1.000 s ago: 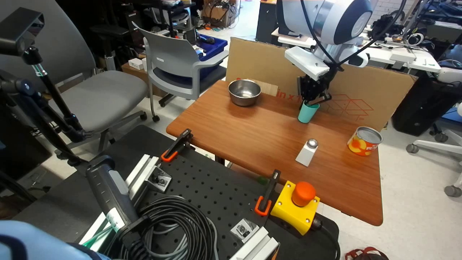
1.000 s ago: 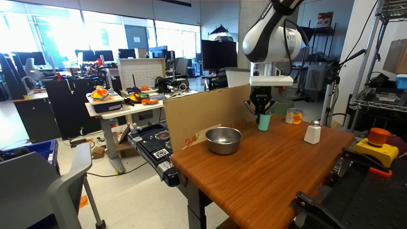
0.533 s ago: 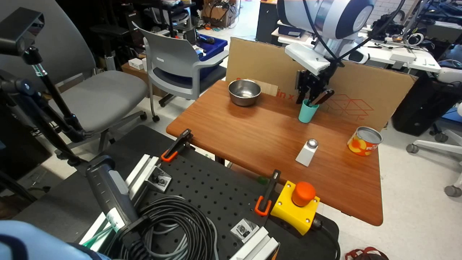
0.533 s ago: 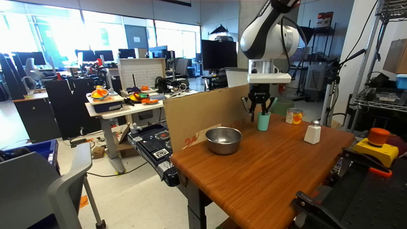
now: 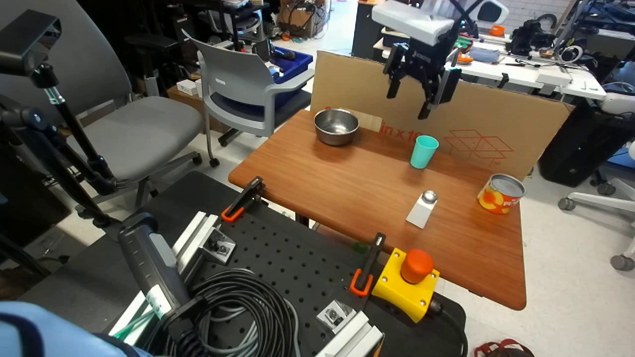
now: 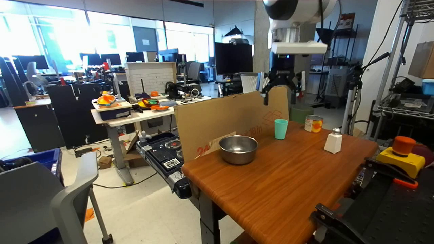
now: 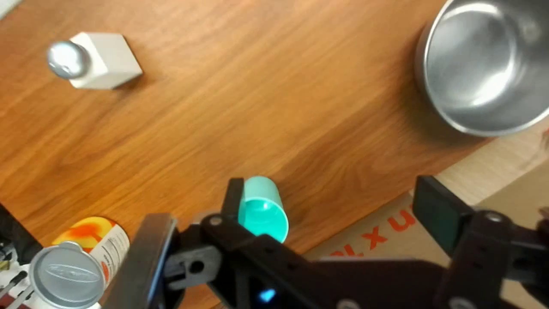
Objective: Move the blue cup backwards
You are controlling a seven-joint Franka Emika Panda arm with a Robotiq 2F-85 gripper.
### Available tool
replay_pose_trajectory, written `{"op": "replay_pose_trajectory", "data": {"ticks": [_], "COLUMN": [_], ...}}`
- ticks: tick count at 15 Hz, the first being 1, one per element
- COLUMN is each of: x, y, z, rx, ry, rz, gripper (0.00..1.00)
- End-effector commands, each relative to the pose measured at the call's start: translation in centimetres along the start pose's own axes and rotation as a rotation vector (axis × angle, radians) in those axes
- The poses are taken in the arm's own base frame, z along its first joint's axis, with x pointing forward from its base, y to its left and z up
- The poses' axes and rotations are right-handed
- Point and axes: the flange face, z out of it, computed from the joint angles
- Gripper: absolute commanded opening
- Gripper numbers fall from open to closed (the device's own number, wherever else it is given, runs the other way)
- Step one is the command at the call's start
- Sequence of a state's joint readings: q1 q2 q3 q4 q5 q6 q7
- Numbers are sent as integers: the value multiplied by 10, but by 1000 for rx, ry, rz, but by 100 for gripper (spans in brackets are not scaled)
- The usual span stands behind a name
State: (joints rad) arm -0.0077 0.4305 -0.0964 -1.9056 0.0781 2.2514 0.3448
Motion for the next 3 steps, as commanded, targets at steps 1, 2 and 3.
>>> {"op": "replay_pose_trajectory", "data": {"ticks": [1,2,3], "x": [-14,-25,-31], "y": [0,1,2], "z": [-11,-18,-22], "rx": [-13,-15,-15], "ry": [-16,-21,-21], "rz": [-20,-30,-35], "gripper": [100,100,100]}}
